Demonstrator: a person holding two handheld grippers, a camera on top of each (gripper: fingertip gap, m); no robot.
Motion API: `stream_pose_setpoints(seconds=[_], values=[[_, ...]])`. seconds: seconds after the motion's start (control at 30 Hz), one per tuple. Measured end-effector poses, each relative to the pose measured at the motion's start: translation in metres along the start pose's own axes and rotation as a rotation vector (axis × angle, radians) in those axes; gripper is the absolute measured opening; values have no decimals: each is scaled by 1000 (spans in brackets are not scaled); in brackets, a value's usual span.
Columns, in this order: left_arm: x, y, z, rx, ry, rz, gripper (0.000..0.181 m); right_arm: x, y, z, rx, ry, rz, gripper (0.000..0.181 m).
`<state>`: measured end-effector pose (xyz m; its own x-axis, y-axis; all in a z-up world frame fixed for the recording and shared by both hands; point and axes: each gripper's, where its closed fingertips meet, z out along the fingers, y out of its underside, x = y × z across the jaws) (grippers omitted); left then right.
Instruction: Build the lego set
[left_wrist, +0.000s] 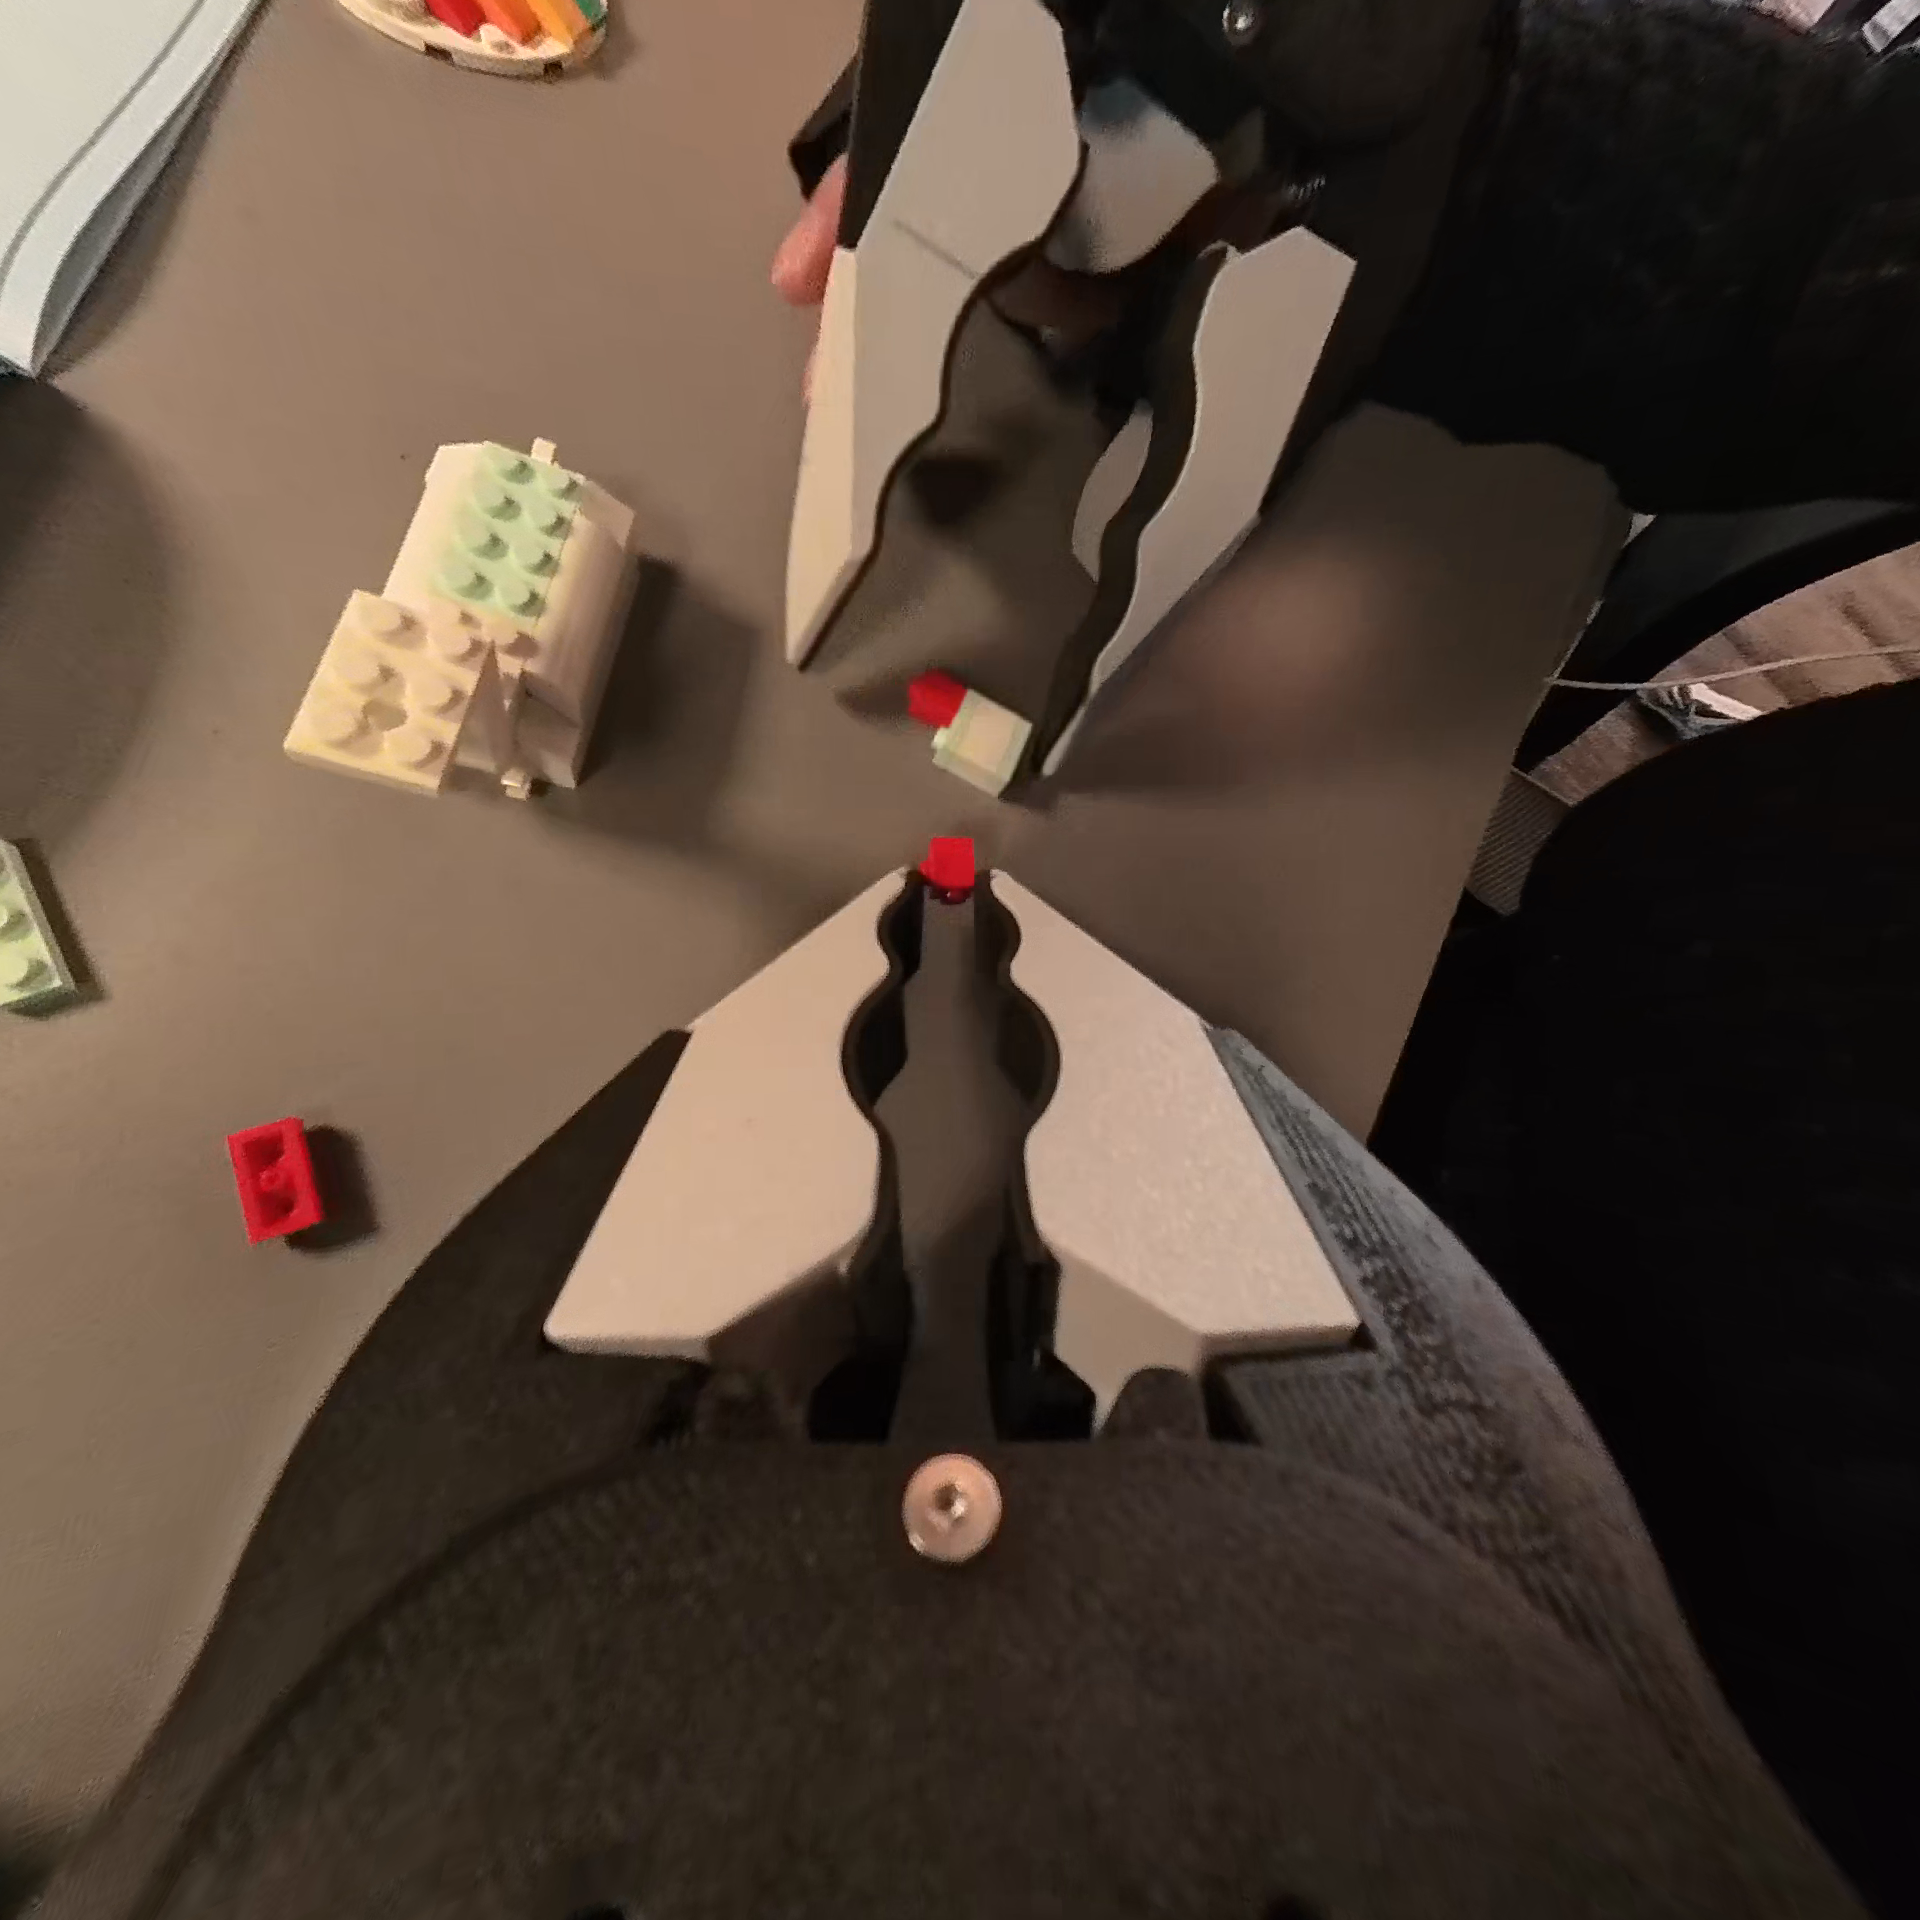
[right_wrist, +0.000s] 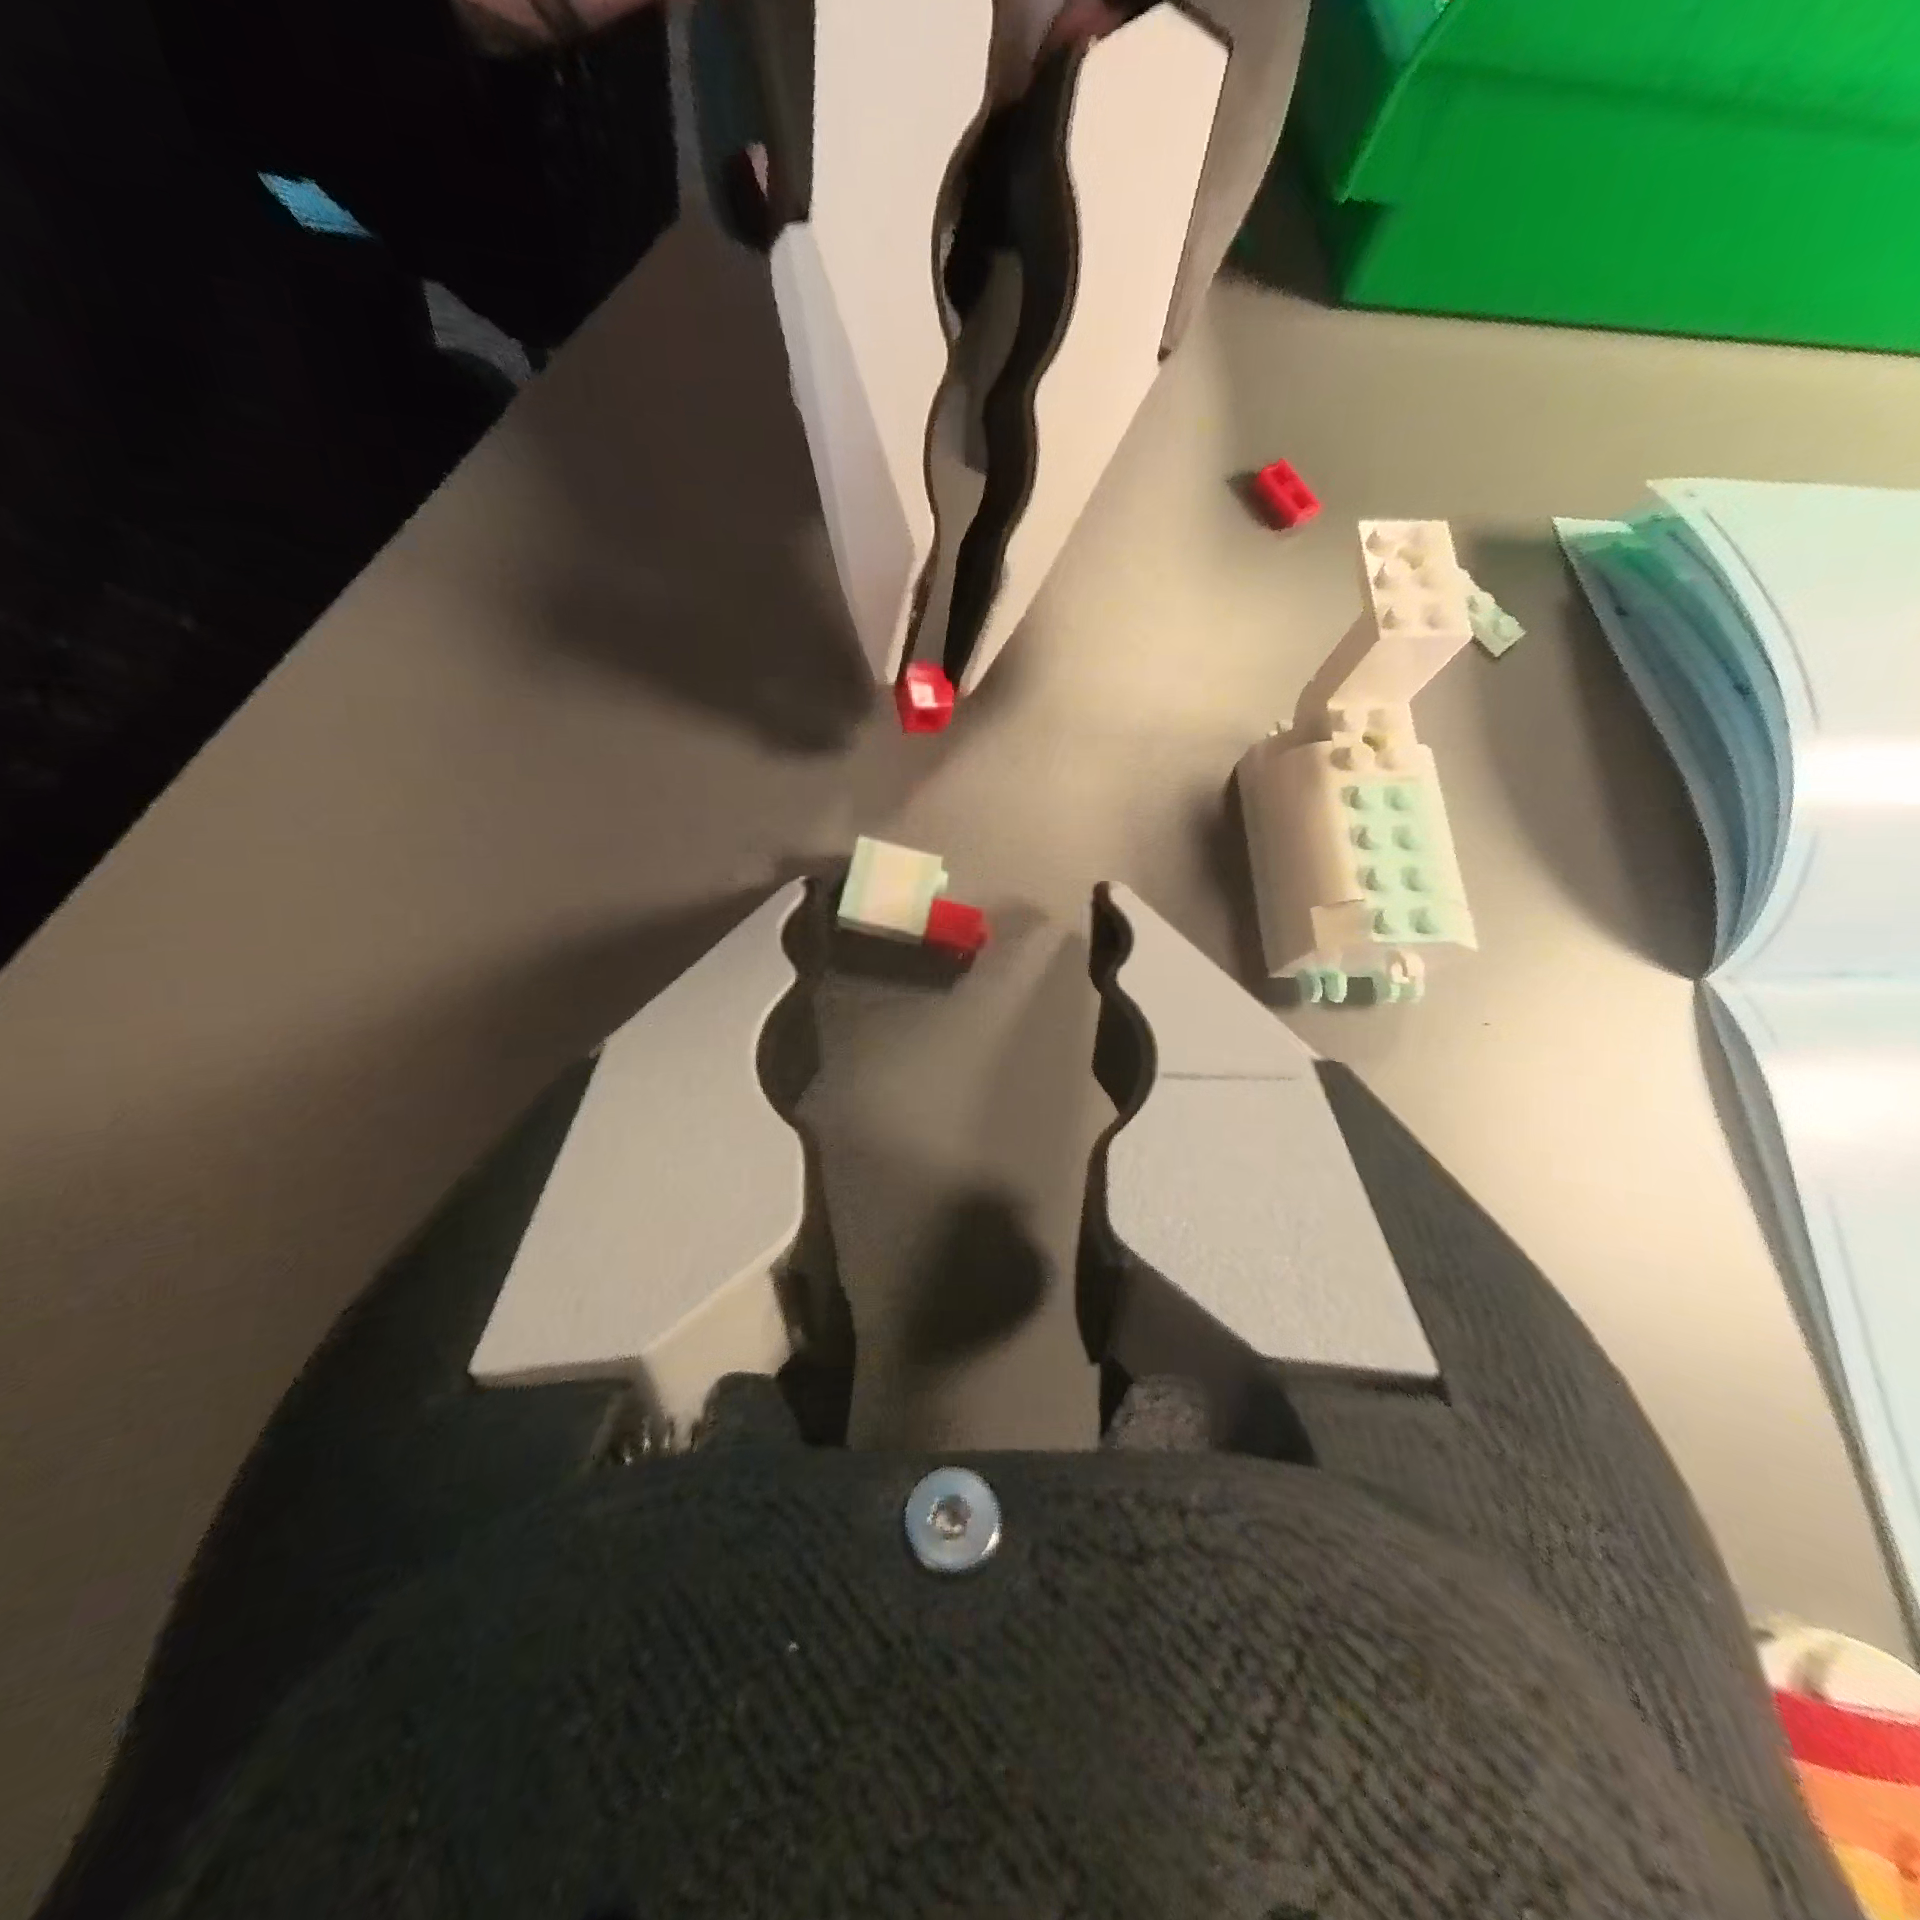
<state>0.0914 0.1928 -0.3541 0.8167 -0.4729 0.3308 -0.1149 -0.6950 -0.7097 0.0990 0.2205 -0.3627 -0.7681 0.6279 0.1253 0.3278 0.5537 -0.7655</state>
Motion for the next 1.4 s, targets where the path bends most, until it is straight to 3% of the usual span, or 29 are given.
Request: stream_pose_setpoints(seconds=[0.03,0.17,0.27,0.47,0.57,0.67,0.77,0.87,0.97,1.13,1.4], values=[[1,0,-1,-2,3,-1,8,3,-3,-1,9,30,-38,52],[9,-5,-2,19,52,-50,8,-10,-39,-9,145,155,-360,31],[15,-12,-4,53,120,-109,8,-17,-45,-2,114,246,-544,22],[19,-16,-10,84,150,-159,9,-13,-48,2,108,364,-664,10],[15,-24,-16,140,118,-139,10,-4,-54,-2,148,383,-546,7],[17,-45,-26,289,77,-20,39,10,-67,-16,299,335,-236,6],[6,-61,-32,404,-182,249,46,17,-88,-34,538,160,165,6],[4,-77,-45,499,-469,493,47,21,-91,-40,648,39,377,6],[16,-87,-54,571,-540,601,37,18,-100,-47,755,-93,514,6],[29,-85,-53,585,-441,598,18,12,-103,-52,803,-215,558,5],[49,-77,-53,632,52,267,9,-6,-101,-50,735,-167,283,6]])
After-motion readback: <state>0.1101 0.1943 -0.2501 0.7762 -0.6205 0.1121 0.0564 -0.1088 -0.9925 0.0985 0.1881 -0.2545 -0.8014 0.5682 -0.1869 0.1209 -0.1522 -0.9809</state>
